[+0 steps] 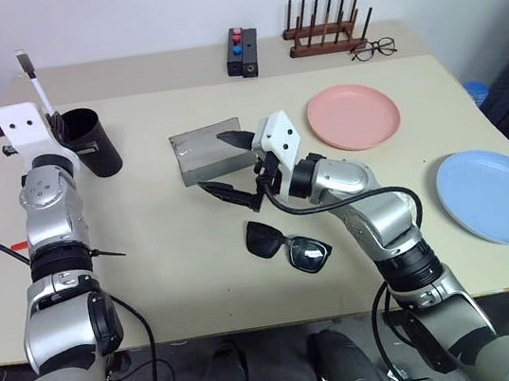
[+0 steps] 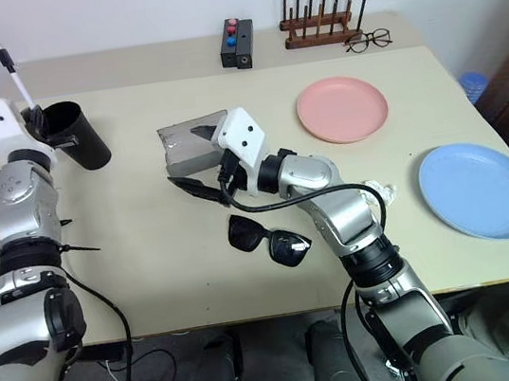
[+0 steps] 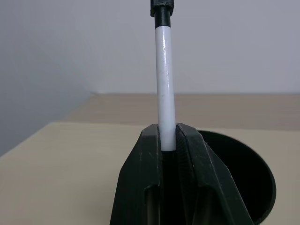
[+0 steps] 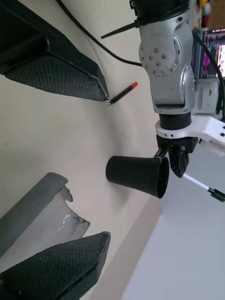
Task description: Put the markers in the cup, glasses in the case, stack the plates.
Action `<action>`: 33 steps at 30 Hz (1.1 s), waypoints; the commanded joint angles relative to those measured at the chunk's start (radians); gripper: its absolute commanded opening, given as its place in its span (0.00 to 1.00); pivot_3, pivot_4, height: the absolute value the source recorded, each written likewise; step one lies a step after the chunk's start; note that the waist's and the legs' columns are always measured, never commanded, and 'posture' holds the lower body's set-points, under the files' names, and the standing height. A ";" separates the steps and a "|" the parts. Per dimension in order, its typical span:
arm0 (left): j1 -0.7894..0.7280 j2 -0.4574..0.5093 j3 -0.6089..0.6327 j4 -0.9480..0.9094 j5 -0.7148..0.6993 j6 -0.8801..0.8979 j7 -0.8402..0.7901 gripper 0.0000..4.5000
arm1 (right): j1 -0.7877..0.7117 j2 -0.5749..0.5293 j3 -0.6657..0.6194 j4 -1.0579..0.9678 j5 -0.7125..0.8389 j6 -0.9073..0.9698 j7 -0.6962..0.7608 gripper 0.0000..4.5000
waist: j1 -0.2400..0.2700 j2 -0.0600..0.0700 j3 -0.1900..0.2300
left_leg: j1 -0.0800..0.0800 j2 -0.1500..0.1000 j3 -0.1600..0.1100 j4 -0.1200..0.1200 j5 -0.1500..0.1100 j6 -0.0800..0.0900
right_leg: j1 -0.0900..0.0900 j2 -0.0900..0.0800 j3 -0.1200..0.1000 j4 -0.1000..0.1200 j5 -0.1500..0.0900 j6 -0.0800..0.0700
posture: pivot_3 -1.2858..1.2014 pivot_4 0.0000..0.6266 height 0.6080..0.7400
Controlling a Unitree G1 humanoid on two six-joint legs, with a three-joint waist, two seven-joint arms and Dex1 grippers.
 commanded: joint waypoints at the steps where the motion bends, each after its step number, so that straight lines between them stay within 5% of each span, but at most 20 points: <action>1: -0.031 0.004 -0.005 -0.008 0.003 -0.027 -0.001 0.10 | -0.007 0.006 -0.012 -0.030 0.001 -0.018 -0.005 1.00 | 0.000 0.000 0.000 | 0.000 0.000 0.000 0.000 0.000 0.000 | 0.000 0.000 0.000 0.000 0.000 0.000 | 0.52 0.24 0.99; 18: -0.010 -0.004 -0.018 -0.017 -0.001 -0.010 -0.013 0.10 | 0.001 0.013 -0.006 -0.035 0.006 -0.019 -0.007 1.00 | -0.002 0.000 0.000 | 0.000 0.000 0.000 0.000 0.000 0.000 | 0.000 0.000 0.000 0.000 0.000 0.000 | 0.52 0.24 0.99; 22: -0.007 -0.008 -0.022 -0.021 0.003 -0.008 -0.006 0.49 | 0.003 0.012 -0.007 -0.037 0.006 -0.017 -0.007 1.00 | -0.001 0.000 0.000 | 0.000 0.000 0.000 0.000 0.000 0.000 | 0.000 0.000 0.000 0.000 0.000 0.000 | 0.52 0.24 0.99; 33: -0.002 -0.016 -0.023 -0.034 0.000 -0.013 0.006 0.49 | 0.004 0.008 -0.006 -0.039 0.007 -0.015 -0.005 1.00 | -0.002 0.000 0.000 | 0.000 0.000 0.000 -0.001 0.000 0.000 | 0.000 0.000 0.000 0.000 0.000 0.000 | 0.52 0.24 0.99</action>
